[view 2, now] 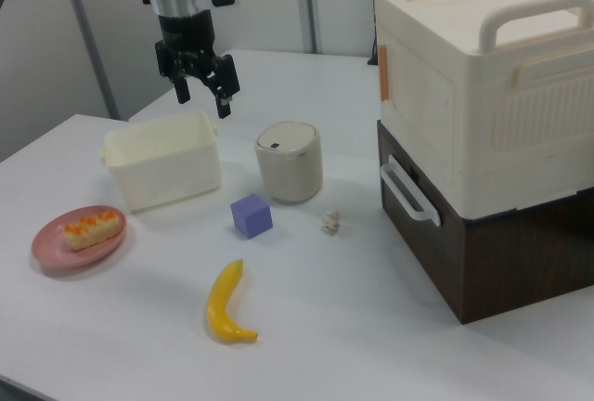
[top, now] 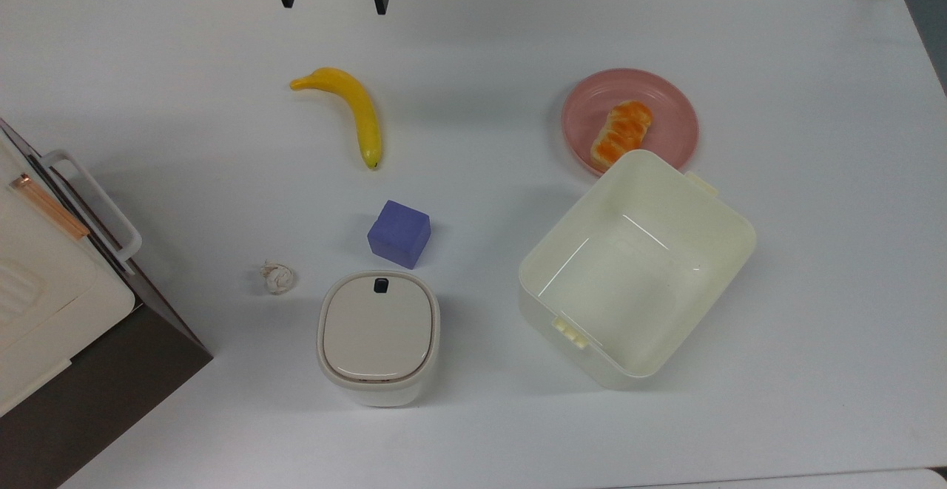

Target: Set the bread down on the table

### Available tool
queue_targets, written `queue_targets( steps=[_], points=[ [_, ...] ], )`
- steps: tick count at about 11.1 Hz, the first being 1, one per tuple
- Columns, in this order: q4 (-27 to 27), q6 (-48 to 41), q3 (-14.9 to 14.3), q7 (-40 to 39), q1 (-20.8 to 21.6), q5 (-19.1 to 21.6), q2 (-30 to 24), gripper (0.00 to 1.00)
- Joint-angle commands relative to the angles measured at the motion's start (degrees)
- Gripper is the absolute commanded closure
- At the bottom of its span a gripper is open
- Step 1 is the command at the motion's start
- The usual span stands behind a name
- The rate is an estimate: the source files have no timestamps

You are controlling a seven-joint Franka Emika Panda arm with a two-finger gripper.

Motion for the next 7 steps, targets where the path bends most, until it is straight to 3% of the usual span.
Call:
queue_targets(
  steps=[1,7],
  points=[
    [-1.01,-0.72,0.04,0.51,0.55,-0.54,-1.22,0.00],
    [-1.19,-0.10,0.04,-1.07,0.37,-0.98,-1.22,0.00]
  ],
)
